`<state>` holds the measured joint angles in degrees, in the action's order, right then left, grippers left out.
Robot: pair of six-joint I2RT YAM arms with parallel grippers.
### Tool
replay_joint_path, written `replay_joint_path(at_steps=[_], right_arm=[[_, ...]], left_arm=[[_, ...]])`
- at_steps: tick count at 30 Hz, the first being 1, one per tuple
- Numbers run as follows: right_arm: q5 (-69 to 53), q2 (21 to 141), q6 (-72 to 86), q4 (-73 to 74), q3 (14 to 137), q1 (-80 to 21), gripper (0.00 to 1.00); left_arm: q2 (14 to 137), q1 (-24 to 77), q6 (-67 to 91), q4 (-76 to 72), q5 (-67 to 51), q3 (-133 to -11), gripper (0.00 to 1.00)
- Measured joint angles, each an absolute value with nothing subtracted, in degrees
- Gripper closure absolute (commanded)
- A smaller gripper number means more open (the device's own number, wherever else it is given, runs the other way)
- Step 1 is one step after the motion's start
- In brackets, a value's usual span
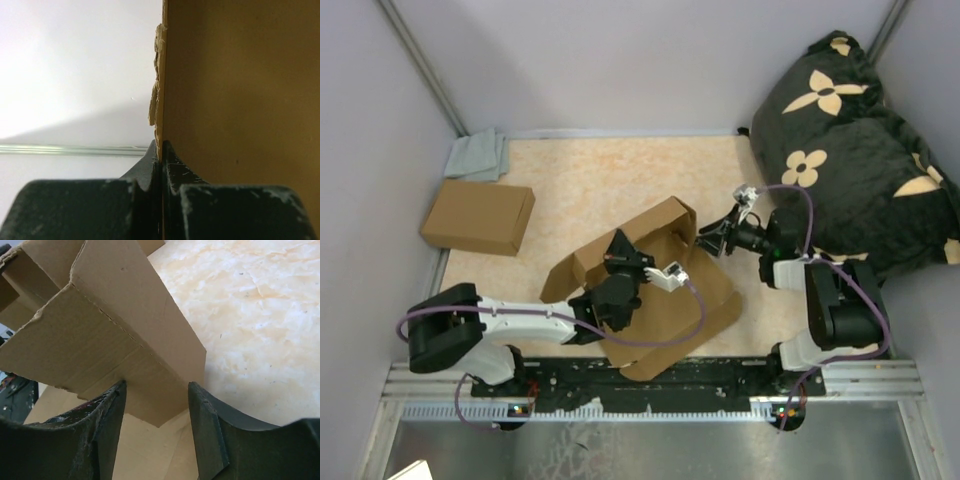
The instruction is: Fold the paper box
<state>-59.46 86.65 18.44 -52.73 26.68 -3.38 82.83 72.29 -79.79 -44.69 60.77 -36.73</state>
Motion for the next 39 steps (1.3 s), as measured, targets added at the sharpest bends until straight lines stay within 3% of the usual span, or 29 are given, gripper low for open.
replay_joint_path(at_steps=[15, 39], right_arm=[[-55.22, 90.11, 13.02, -44.80, 34.85, -5.85, 0.46], [-59.51, 102.65, 11.20, -42.87, 48.71, -7.46, 0.46]], left_arm=[[86.80, 68.49, -80.42, -46.11, 59.35, -33.78, 1.00], [90.24, 65.87, -81.12, -50.11, 61.01, -34.65, 1.00]])
